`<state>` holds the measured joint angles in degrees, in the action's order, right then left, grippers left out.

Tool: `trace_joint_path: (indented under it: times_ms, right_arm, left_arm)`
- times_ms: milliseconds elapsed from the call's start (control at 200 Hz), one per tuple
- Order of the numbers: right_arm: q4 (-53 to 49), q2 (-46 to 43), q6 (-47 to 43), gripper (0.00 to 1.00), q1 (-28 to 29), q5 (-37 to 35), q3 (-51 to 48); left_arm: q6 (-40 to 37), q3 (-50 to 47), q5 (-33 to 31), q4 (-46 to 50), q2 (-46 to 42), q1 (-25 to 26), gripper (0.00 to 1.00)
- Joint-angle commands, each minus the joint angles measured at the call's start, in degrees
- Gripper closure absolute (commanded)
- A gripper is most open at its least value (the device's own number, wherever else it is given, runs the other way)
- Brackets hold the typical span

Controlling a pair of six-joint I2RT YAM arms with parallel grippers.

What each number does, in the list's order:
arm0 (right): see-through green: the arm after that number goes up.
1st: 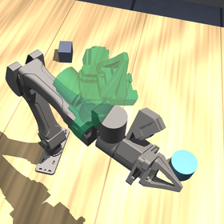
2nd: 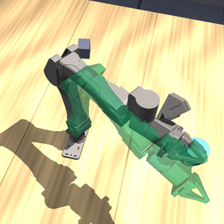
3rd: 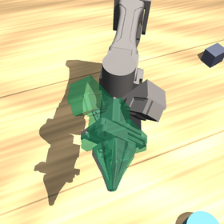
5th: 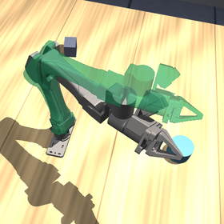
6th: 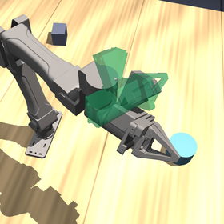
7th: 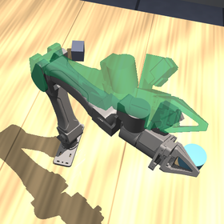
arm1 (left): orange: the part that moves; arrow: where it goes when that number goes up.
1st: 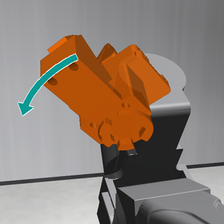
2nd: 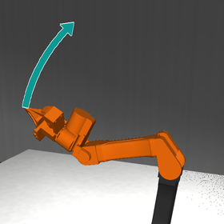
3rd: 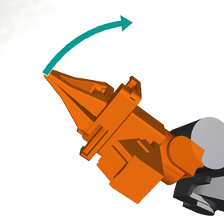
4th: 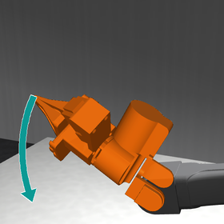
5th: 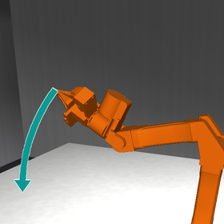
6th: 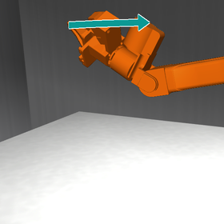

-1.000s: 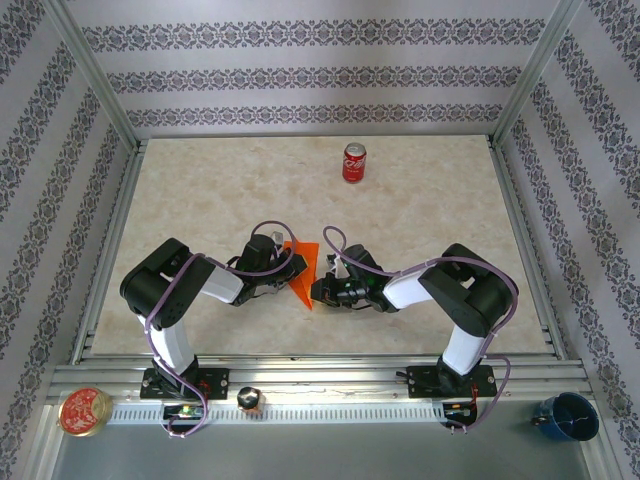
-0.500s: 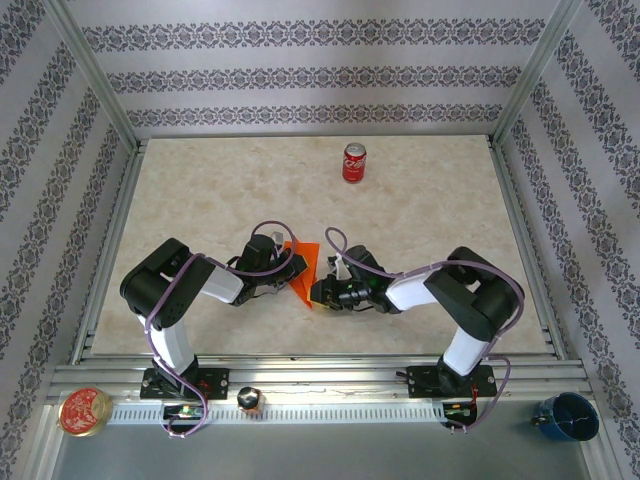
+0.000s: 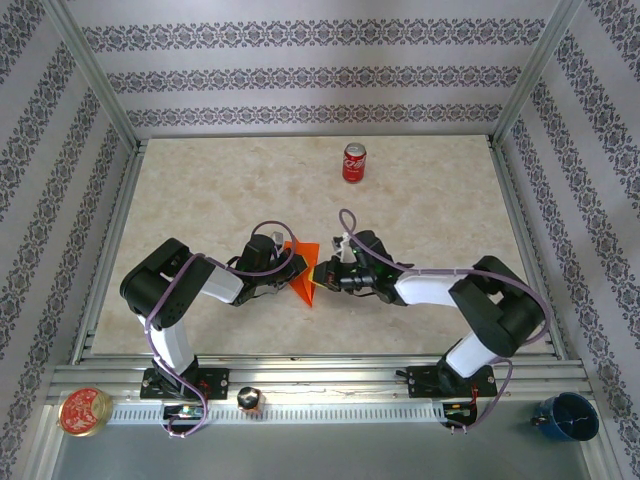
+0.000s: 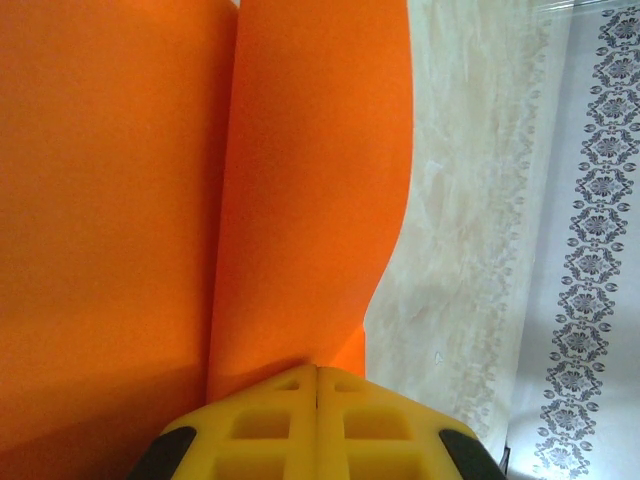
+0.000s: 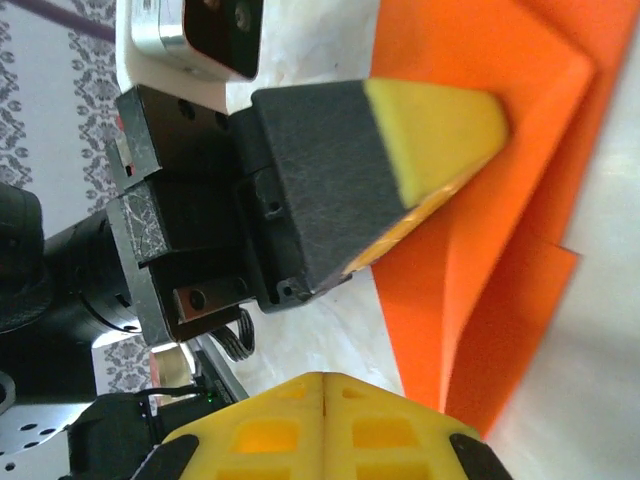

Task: Fold a paper plane with a square sheet of paper (pick it up from the middle)
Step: Fourth fold the wing at the center of the table.

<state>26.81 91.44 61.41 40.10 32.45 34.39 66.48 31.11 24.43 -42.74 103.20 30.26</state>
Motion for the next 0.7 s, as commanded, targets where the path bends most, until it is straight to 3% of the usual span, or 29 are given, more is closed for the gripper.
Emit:
trace_joint_path:
  times_ms: [0, 275, 694]
  right_arm:
    - [1.18, 3.83, 1.01, 0.95, 1.19, 0.07, 2.64]
    - [5.92, 11.65, 3.57, 0.97, 2.09, 2.83, 4.28]
    - [8.95, 13.41, 4.86, 0.97, 3.71, 3.62, 1.06]
  left_arm:
    - [-0.21, -1.08, -1.8, 3.72, 1.31, -0.5, 1.0]
    - [-0.15, -1.3, -1.77, 3.54, 1.31, -0.52, 1.0]
    - [-0.13, -1.41, -2.28, 3.86, 0.95, -0.5, 1.0]
